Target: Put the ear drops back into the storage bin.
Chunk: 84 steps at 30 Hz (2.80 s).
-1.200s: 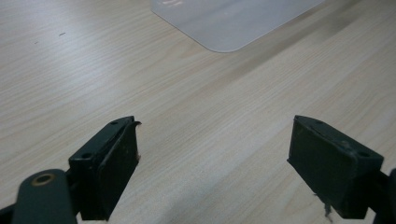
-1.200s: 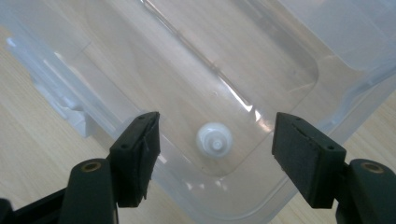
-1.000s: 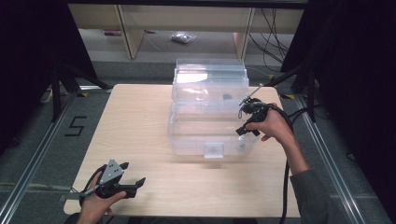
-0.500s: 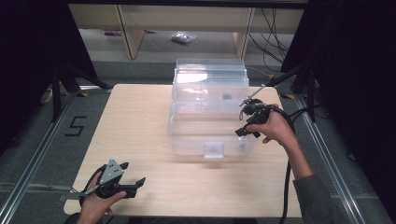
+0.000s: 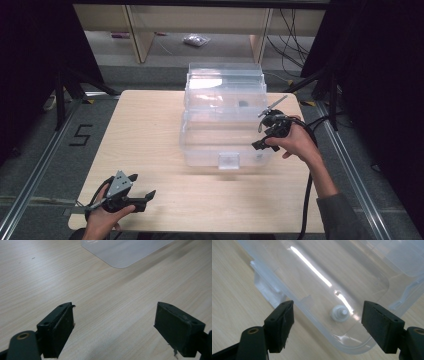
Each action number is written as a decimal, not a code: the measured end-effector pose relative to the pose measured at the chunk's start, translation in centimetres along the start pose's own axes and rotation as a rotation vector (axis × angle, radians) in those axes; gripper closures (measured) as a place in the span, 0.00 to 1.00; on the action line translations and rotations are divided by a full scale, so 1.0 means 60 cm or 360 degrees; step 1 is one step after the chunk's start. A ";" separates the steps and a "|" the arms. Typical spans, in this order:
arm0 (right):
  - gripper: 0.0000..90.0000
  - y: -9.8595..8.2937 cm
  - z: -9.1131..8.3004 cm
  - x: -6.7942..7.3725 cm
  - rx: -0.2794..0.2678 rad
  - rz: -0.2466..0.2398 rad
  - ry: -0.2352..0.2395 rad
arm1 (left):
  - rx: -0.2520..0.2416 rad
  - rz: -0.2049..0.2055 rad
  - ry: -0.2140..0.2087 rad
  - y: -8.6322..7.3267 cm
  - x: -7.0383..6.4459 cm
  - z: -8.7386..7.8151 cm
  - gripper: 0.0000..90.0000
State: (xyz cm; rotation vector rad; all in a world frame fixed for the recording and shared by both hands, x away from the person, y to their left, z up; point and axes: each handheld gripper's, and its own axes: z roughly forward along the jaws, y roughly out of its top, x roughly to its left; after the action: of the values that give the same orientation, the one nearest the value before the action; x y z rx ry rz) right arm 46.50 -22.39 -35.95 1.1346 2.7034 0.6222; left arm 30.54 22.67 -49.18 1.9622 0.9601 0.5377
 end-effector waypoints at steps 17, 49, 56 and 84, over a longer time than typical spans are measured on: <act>0.26 -0.026 -0.006 0.022 -0.0088 -0.0030 0.0016 | -0.0001 0.0001 0.0003 0.000 0.000 0.000 0.17; 0.26 -0.080 -0.001 0.064 -0.0178 -0.0060 0.0066 | 0.0000 -0.0002 -0.0004 0.000 0.000 0.001 0.17; 0.26 -0.093 0.004 0.075 -0.0222 -0.0106 0.0073 | 0.0001 -0.0002 0.0002 0.000 -0.001 0.000 0.17; 0.25 -0.144 0.048 0.118 -0.0225 -0.0172 0.0132 | 0.0002 -0.0001 0.0002 0.000 -0.001 0.000 0.17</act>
State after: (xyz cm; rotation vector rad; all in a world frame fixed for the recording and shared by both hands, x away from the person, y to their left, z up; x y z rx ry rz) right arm 36.75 -21.89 -42.06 0.9422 2.7163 0.8447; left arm 30.51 22.64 -49.19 1.9629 0.9619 0.5385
